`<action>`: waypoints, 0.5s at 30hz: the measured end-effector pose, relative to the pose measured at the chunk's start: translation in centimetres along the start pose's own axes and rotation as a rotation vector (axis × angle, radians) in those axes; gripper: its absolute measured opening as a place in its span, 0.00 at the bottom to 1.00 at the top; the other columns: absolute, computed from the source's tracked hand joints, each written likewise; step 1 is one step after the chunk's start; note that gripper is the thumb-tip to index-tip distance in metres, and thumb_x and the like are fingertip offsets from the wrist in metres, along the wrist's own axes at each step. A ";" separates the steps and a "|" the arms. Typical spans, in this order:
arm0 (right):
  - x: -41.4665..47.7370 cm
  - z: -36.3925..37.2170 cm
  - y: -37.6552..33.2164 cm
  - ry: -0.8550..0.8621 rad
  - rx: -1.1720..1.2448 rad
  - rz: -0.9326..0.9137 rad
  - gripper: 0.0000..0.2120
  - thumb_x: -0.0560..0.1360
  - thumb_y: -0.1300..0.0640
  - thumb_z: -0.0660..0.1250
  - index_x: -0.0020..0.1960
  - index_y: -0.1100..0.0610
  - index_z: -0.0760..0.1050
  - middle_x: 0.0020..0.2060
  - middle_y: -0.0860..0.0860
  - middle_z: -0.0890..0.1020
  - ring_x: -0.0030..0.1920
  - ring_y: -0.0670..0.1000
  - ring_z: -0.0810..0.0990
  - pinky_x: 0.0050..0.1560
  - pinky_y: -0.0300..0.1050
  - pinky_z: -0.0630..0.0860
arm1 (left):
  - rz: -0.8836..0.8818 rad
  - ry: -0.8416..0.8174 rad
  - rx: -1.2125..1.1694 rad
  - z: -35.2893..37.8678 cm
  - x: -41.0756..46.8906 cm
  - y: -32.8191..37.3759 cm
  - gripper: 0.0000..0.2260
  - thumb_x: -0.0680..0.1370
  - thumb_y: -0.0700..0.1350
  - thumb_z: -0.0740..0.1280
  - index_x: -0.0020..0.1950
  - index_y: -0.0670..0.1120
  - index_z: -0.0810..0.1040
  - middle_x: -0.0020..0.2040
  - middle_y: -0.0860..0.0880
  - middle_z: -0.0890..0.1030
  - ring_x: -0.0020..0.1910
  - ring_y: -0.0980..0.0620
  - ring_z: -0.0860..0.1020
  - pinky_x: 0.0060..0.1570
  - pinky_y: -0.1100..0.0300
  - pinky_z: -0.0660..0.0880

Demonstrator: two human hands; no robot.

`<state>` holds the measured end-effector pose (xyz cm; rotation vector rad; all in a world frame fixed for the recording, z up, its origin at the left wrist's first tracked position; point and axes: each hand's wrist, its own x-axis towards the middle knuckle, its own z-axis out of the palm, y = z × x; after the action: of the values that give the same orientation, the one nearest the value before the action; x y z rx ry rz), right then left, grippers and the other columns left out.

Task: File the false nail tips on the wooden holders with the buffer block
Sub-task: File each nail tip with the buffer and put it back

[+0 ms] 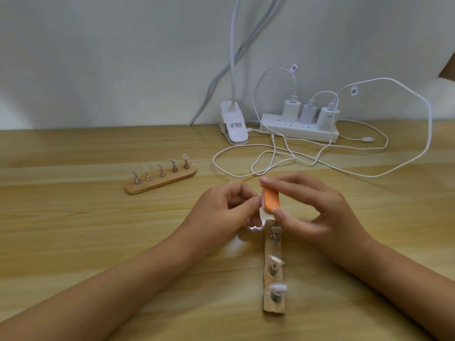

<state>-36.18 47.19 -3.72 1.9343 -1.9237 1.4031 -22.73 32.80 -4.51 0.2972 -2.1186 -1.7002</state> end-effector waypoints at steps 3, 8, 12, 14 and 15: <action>0.1 -0.1 0.1 0.031 0.010 0.035 0.19 0.72 0.58 0.71 0.63 0.57 0.78 0.54 0.52 0.82 0.57 0.49 0.80 0.61 0.45 0.74 | 0.000 0.000 0.003 0.0 0.0 -0.1 0.04 0.77 0.44 0.69 0.43 0.45 0.79 0.32 0.51 0.82 0.33 0.57 0.78 0.37 0.66 0.74; 0.0 0.0 0.2 0.032 0.018 0.046 0.20 0.72 0.59 0.71 0.63 0.56 0.78 0.54 0.51 0.81 0.58 0.48 0.79 0.62 0.44 0.74 | -0.004 0.003 -0.005 0.0 0.0 -0.1 0.05 0.76 0.46 0.68 0.44 0.46 0.79 0.32 0.51 0.82 0.33 0.56 0.78 0.38 0.64 0.73; -0.1 0.1 0.0 -0.021 -0.010 -0.028 0.20 0.73 0.54 0.70 0.65 0.56 0.77 0.55 0.50 0.80 0.58 0.47 0.79 0.62 0.39 0.72 | 0.009 -0.001 -0.013 0.0 0.0 0.0 0.04 0.76 0.45 0.67 0.43 0.46 0.78 0.33 0.50 0.82 0.33 0.56 0.78 0.37 0.65 0.73; 0.0 0.0 0.3 0.006 -0.006 0.016 0.19 0.73 0.55 0.70 0.64 0.56 0.78 0.54 0.51 0.81 0.57 0.48 0.79 0.61 0.41 0.72 | 0.010 0.000 -0.021 -0.1 0.0 -0.1 0.04 0.78 0.43 0.68 0.44 0.45 0.78 0.33 0.50 0.82 0.33 0.56 0.78 0.37 0.66 0.73; 0.1 0.0 0.5 0.036 0.008 0.071 0.18 0.74 0.57 0.72 0.63 0.56 0.79 0.54 0.51 0.82 0.57 0.47 0.79 0.61 0.42 0.73 | 0.011 0.002 -0.028 -0.1 0.0 -0.1 0.04 0.78 0.42 0.68 0.44 0.44 0.78 0.32 0.50 0.82 0.33 0.56 0.78 0.37 0.66 0.73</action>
<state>-36.67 47.02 -3.90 1.8478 -1.9920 1.4550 -22.70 32.70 -4.60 0.2784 -2.0899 -1.7212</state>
